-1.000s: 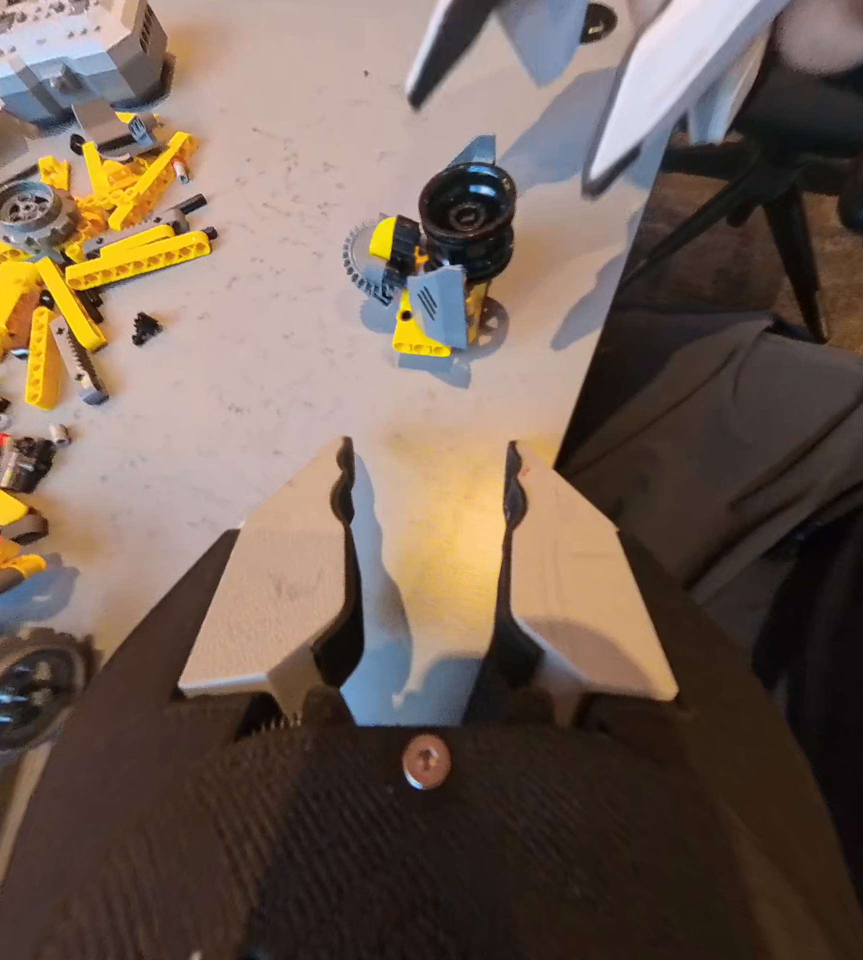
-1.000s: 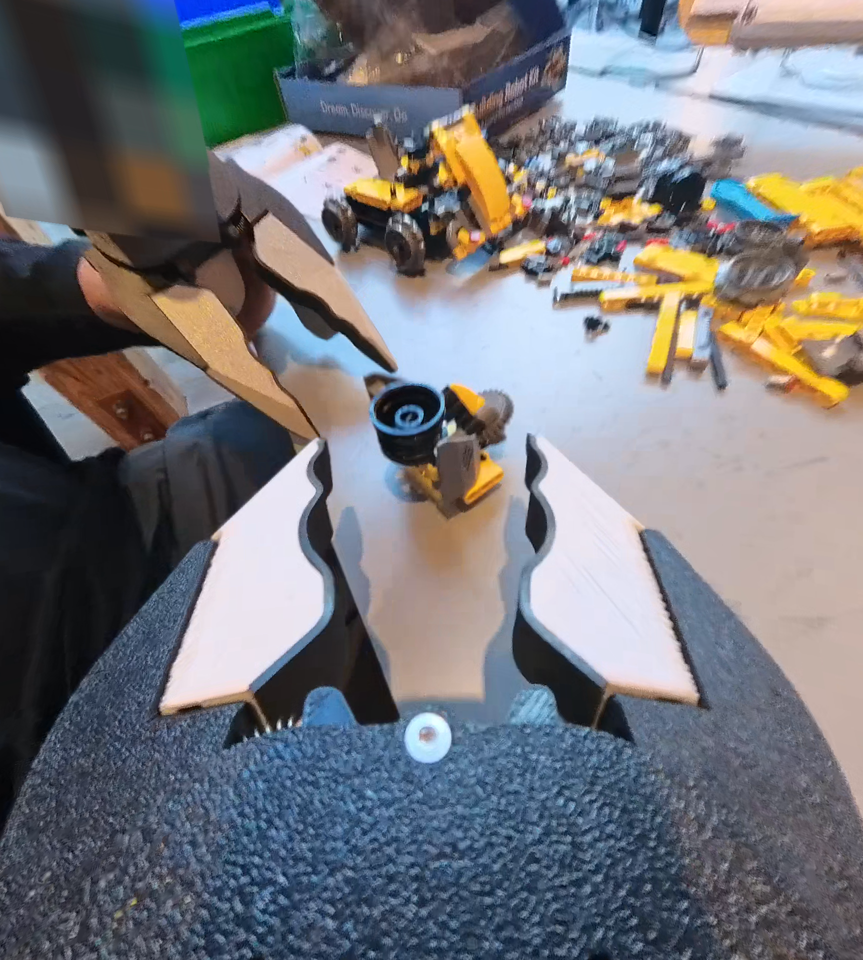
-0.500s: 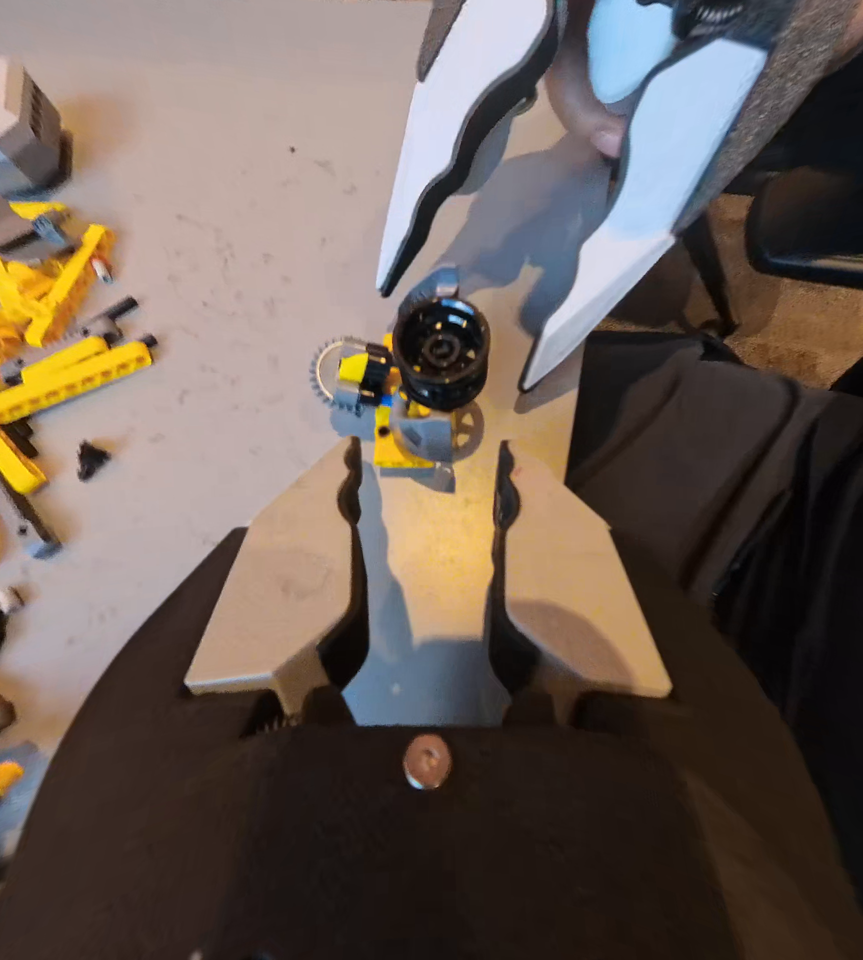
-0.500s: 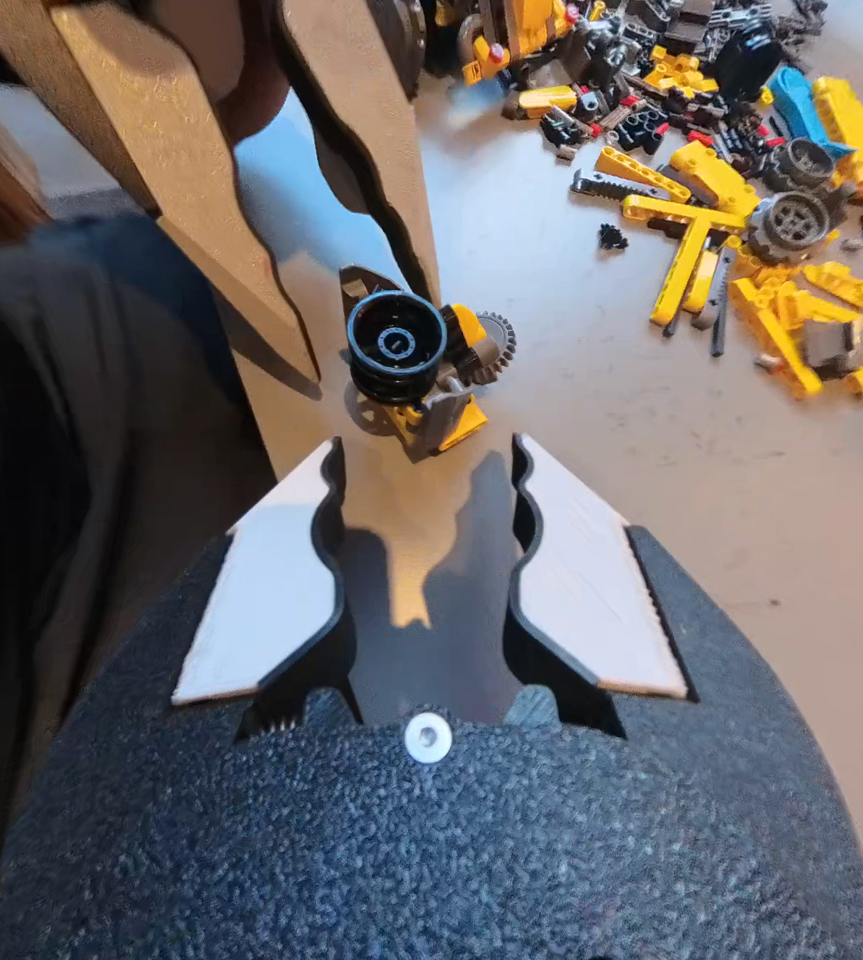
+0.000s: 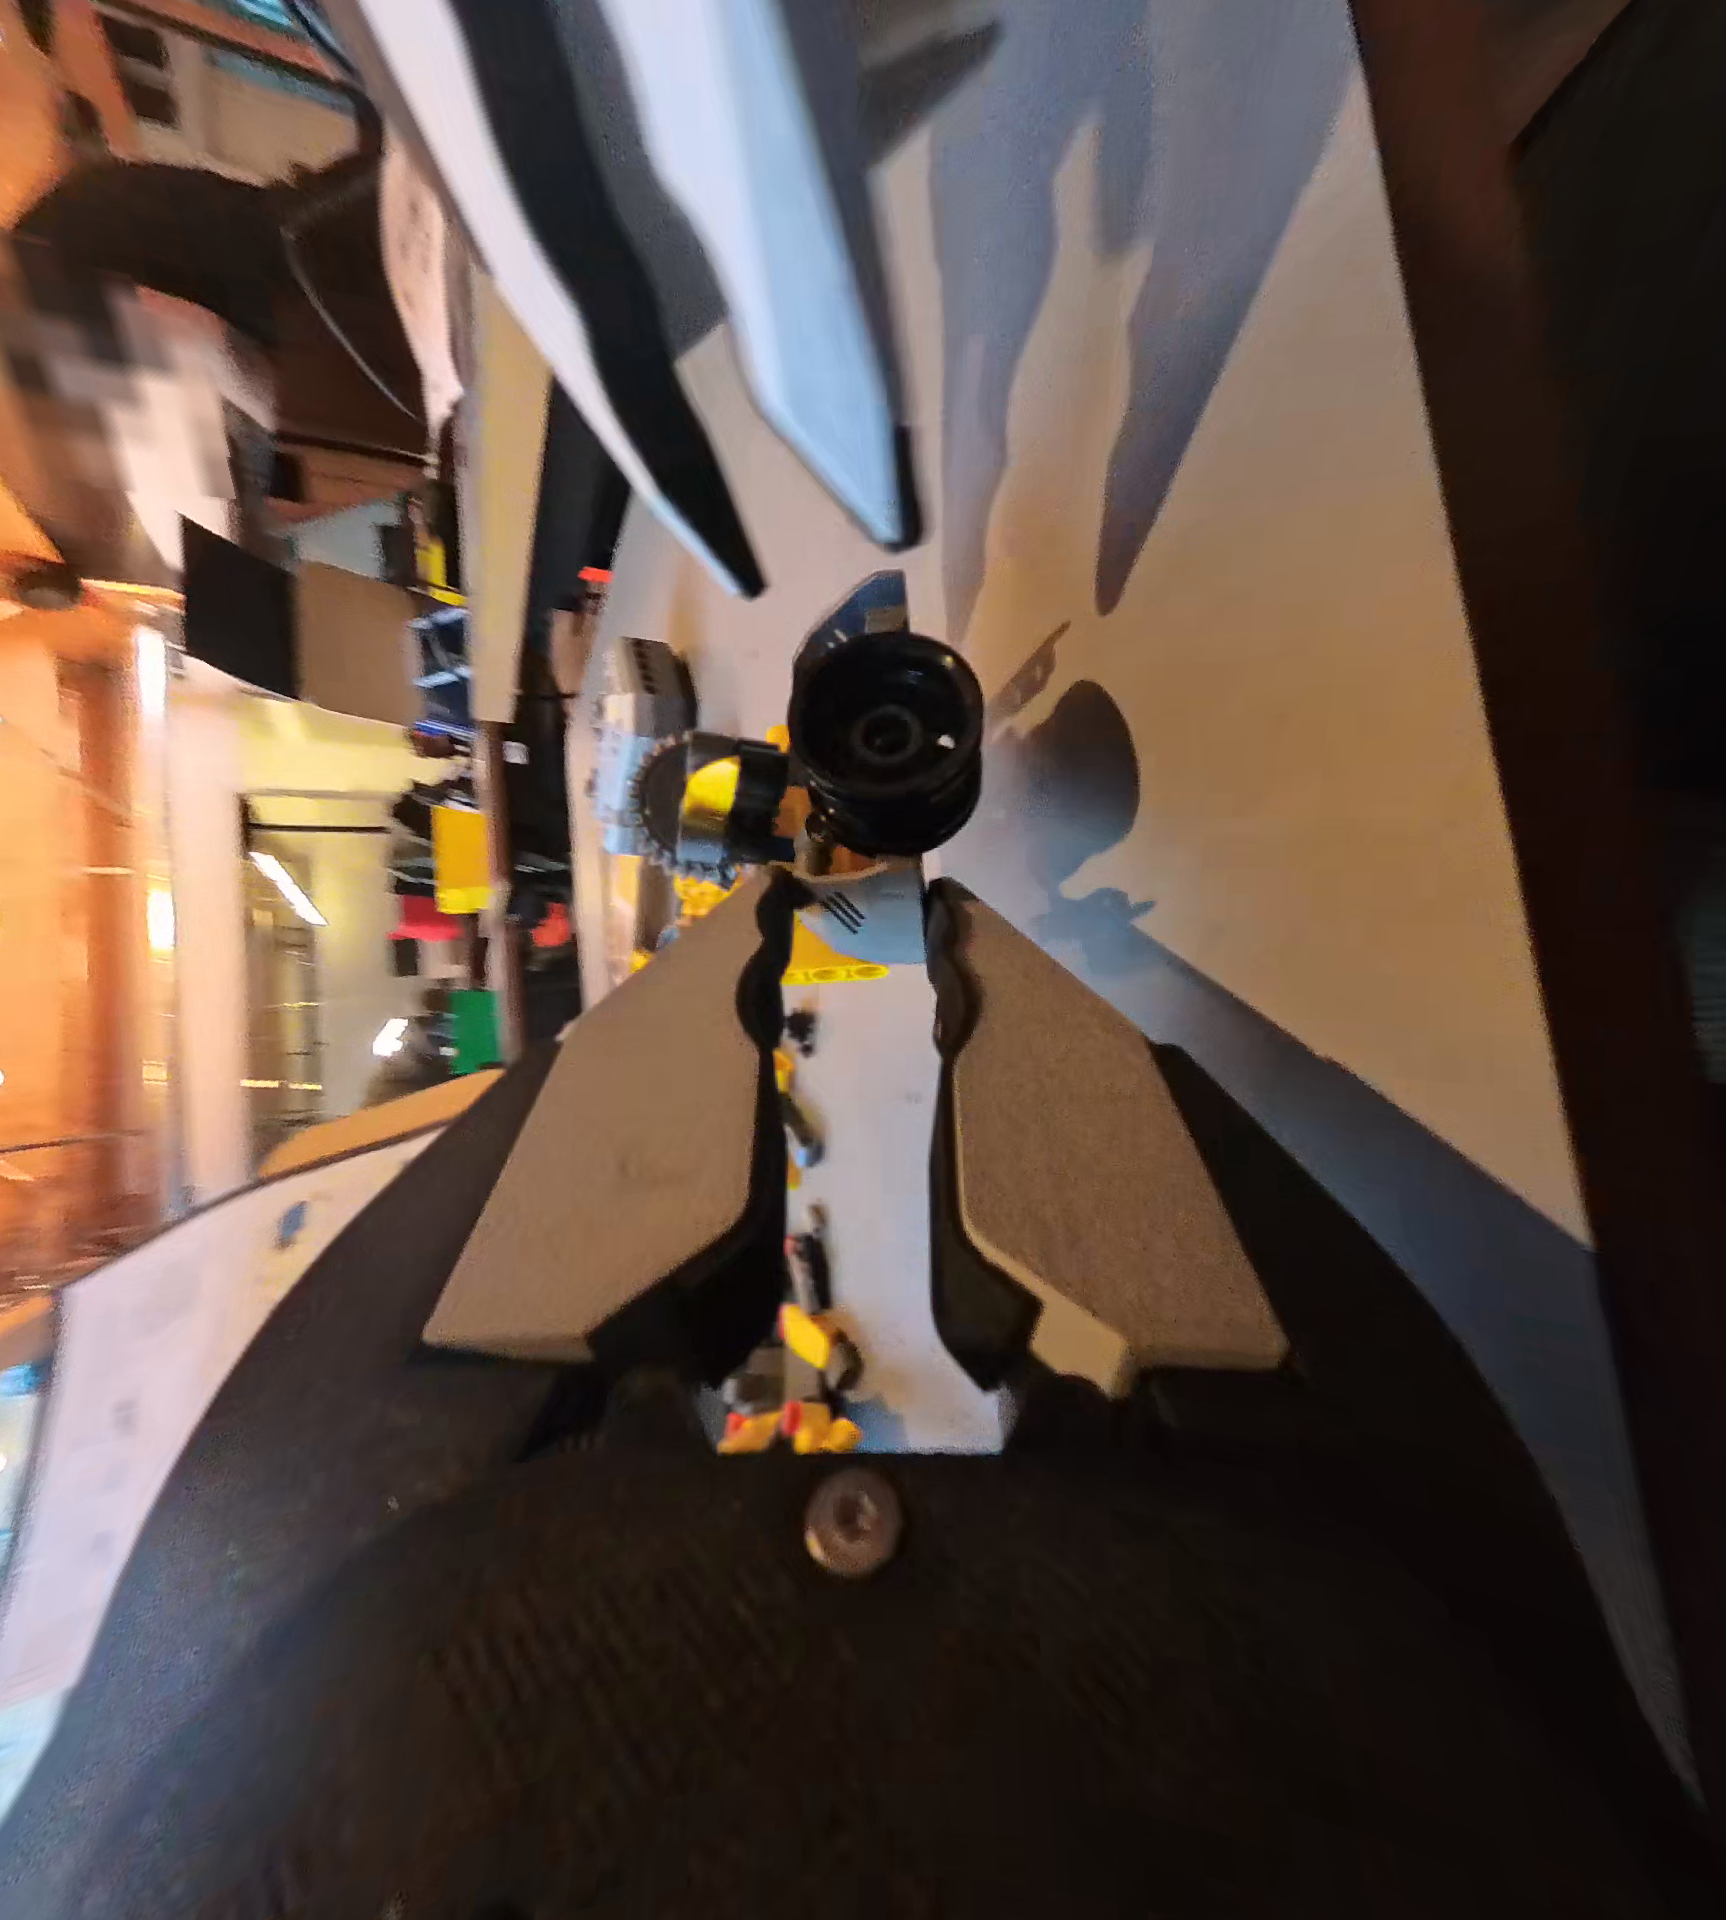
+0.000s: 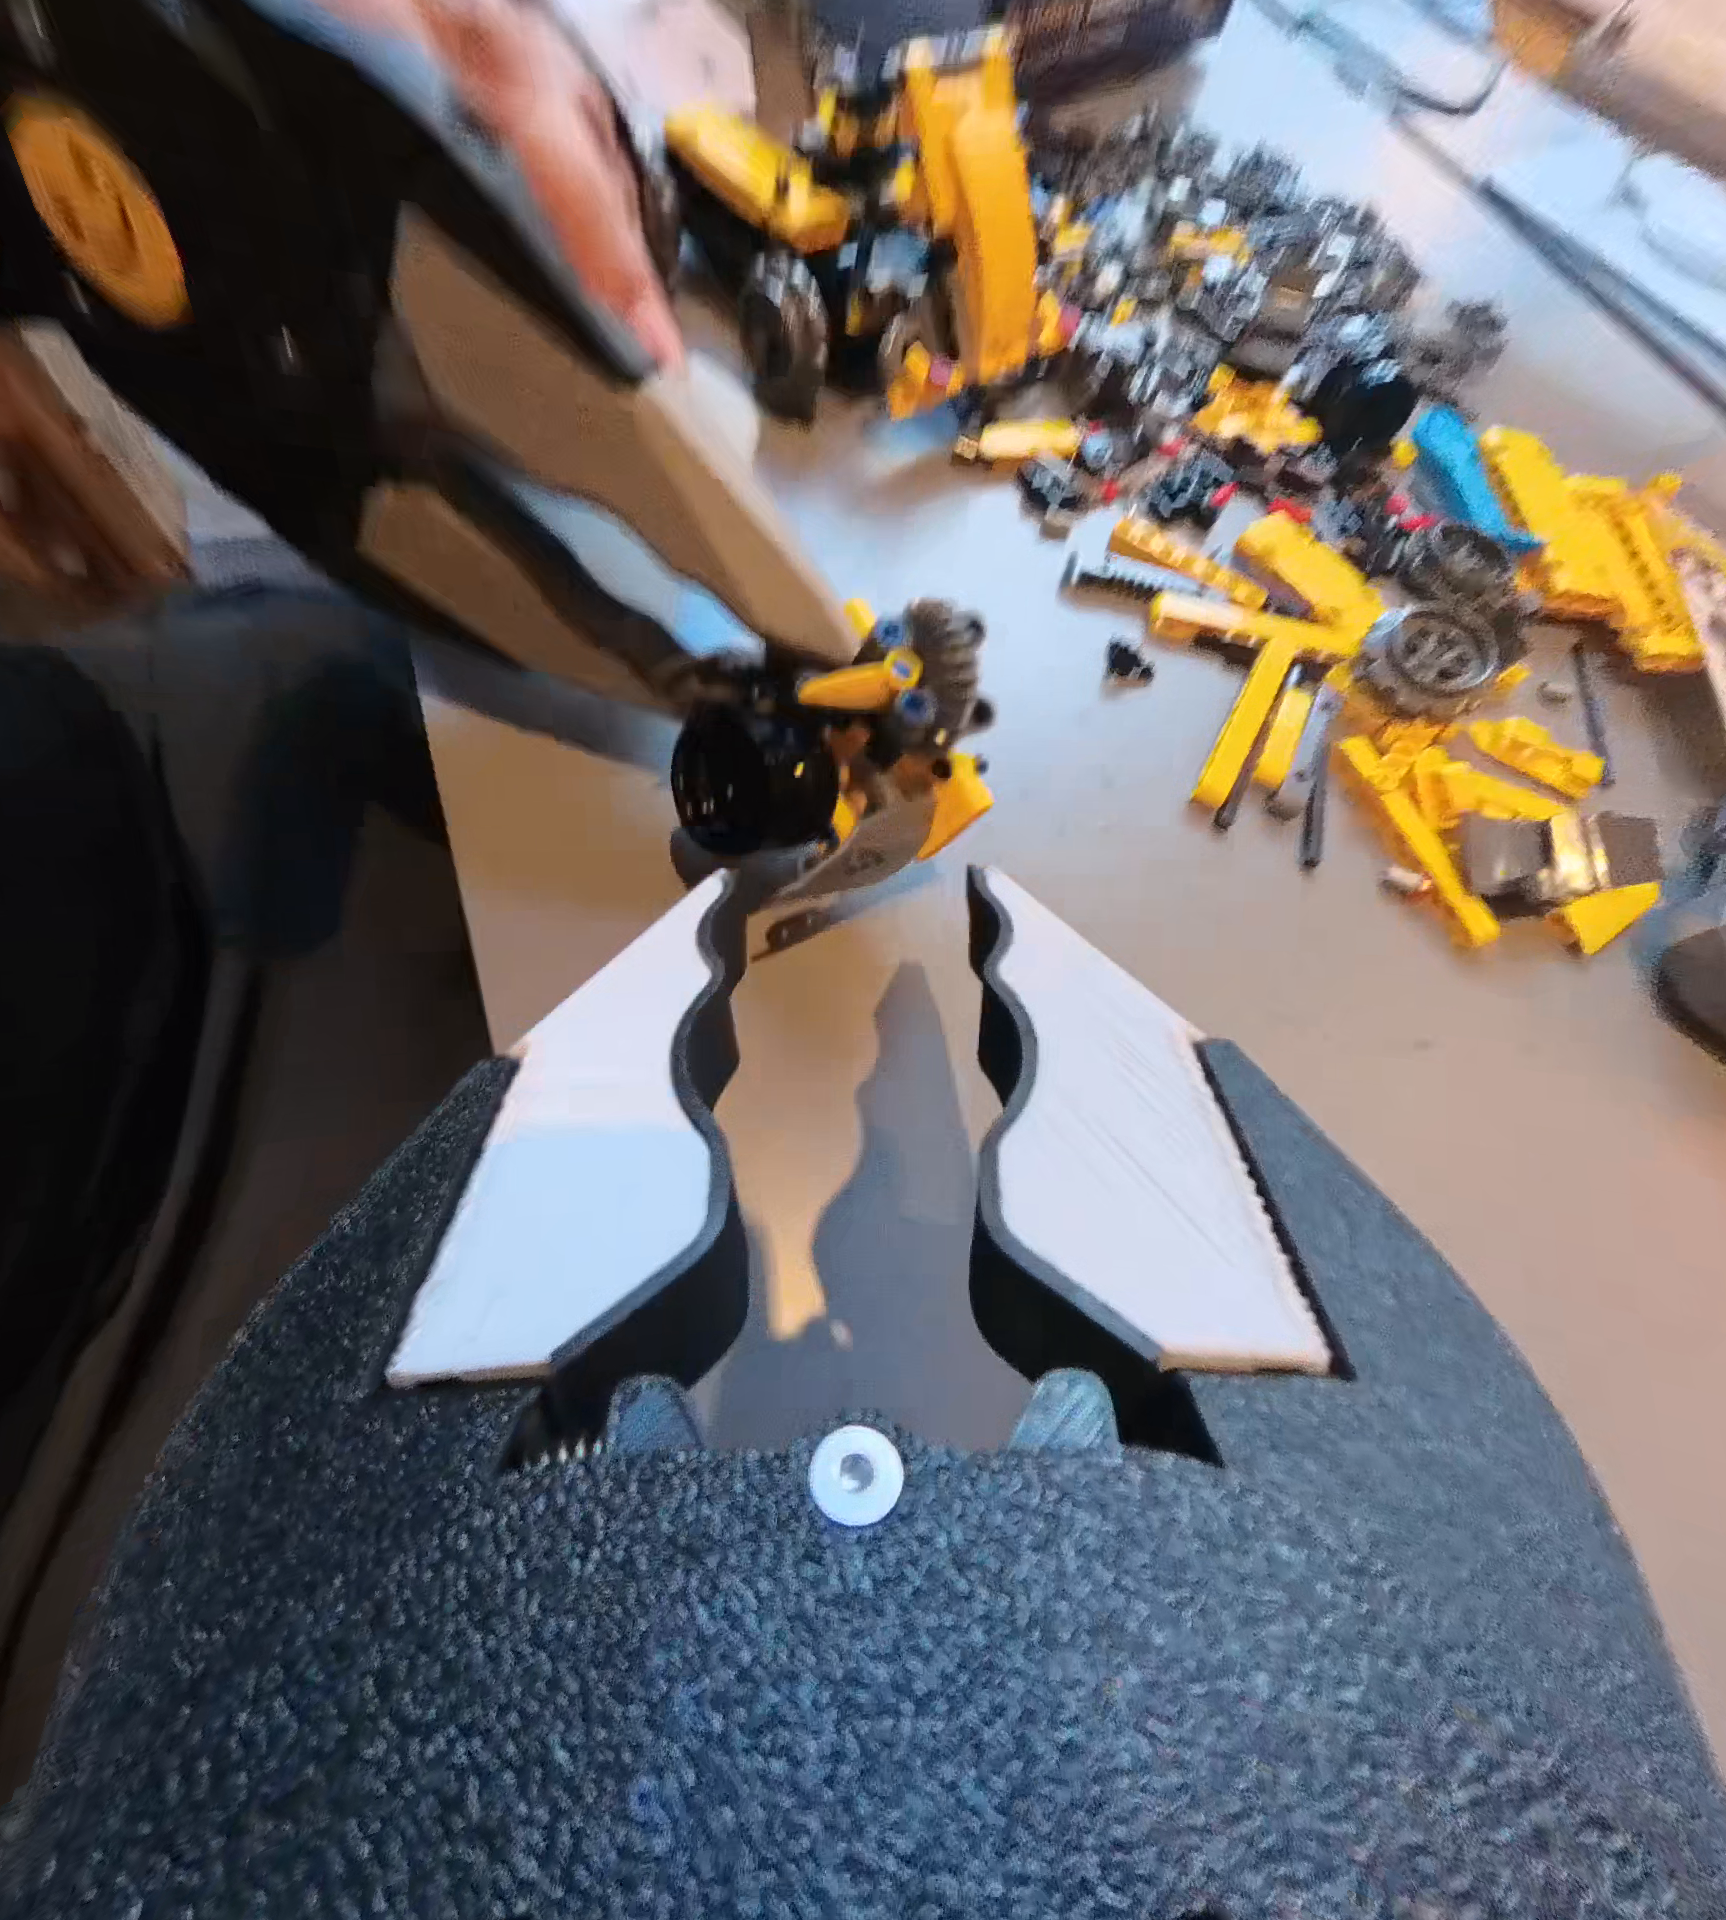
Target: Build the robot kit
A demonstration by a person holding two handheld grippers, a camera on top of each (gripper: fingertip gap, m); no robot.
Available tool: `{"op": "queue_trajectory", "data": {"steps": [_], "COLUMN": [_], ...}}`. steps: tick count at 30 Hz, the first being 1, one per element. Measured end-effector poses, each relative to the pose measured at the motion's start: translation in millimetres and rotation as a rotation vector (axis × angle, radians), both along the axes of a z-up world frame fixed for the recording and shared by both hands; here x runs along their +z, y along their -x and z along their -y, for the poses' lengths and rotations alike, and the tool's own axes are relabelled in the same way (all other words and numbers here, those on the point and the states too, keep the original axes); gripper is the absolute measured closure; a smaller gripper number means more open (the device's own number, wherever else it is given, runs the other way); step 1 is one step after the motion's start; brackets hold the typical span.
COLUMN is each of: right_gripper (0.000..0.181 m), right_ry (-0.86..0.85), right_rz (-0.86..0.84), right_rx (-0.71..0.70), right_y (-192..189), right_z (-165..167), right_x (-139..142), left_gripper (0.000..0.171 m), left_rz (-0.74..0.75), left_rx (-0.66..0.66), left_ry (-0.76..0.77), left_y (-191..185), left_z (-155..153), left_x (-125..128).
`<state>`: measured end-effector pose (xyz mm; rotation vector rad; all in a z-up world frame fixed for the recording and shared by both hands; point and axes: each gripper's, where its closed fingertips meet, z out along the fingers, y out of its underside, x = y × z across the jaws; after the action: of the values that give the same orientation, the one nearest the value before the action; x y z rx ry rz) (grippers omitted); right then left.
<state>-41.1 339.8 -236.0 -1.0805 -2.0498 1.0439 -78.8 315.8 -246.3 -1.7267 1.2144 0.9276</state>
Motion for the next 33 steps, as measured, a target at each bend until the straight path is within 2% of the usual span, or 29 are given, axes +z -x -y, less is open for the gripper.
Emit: {"op": "queue_trajectory", "data": {"steps": [4,7,9,12,15,20,22,25,29,33], "right_gripper": [0.140,0.145,0.156,0.166,0.166,0.174,0.174,0.174,0.174,0.174], "right_ry": [0.034,-0.096,-0.175,-0.194,-0.085,0.104,0.190,0.229,0.248,0.212], "right_rz": [-0.064,-0.042,-0.006,0.032,0.117,0.165,0.165,0.136,0.086,0.050], "right_rx": [0.012,0.031,0.082,0.145,0.176,0.172,0.159,0.143,0.145,0.088], "right_y": [20,36,41,44,45,47,49,49,48,51], "right_z": [5,5,6,10,12,7,6,5,3,0], "right_x": [27,23,14,11,8,9,10,10,11,11], "left_gripper": [0.147,0.147,0.147,0.147,0.148,0.147,0.147,0.146,0.144,0.139], "left_rz": [-0.106,-0.109,-0.100,-0.121,-0.156,-0.179,-0.172,-0.160,-0.007,0.292], "left_rx": [-0.039,-0.061,-0.067,-0.087,-0.103,-0.115,-0.115,-0.105,-0.089,0.028], "left_ry": [-0.039,-0.035,-0.035,-0.046,-0.059,-0.075,-0.078,-0.084,-0.049,0.074], "left_y": [6,7,7,7,8,11,12,14,13,23], "left_z": [-3,-4,-5,-5,-5,-5,-5,-6,-3,7], "left_x": [-7,-12,-12,-12,-13,-13,-13,-13,-14,-15]}}
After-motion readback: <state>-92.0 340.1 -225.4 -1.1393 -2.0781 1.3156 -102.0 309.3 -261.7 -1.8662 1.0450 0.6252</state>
